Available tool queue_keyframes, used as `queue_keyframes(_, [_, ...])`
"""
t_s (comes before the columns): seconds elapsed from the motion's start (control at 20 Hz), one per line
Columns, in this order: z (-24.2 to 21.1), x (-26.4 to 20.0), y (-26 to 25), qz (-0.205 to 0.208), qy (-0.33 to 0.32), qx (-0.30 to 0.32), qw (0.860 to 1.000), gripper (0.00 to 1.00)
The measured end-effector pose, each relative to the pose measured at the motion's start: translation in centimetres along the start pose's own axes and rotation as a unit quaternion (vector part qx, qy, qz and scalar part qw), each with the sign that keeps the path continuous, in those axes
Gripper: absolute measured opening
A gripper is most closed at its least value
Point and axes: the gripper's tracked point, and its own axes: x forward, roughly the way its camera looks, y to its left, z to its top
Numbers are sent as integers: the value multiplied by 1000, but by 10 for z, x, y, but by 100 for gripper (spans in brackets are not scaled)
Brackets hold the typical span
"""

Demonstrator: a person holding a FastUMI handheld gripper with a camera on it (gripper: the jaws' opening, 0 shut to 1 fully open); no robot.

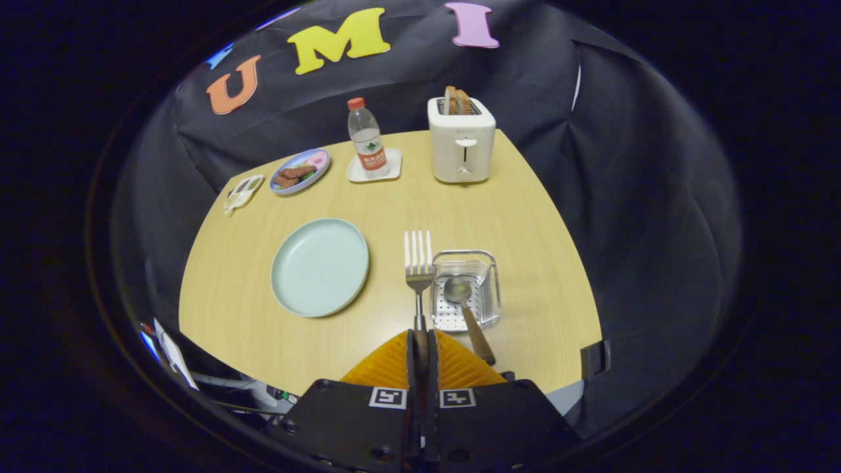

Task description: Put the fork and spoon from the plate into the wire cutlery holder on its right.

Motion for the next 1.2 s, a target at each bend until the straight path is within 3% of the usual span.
queue_keyframes(0.2, [-2, -5, -23, -9, 18, 9, 1000, 4])
queue_keyframes(0.6, [5, -4, -22, 2, 93, 24, 995, 4])
queue_keyframes(0.95, [-1, -2, -17, -2, 178, 59, 982, 6])
queue_keyframes(1.15, [6, 2, -19, -20, 183, 64, 981, 6])
queue_keyframes(1.2, [11, 5, -20, -23, 179, 63, 982, 12])
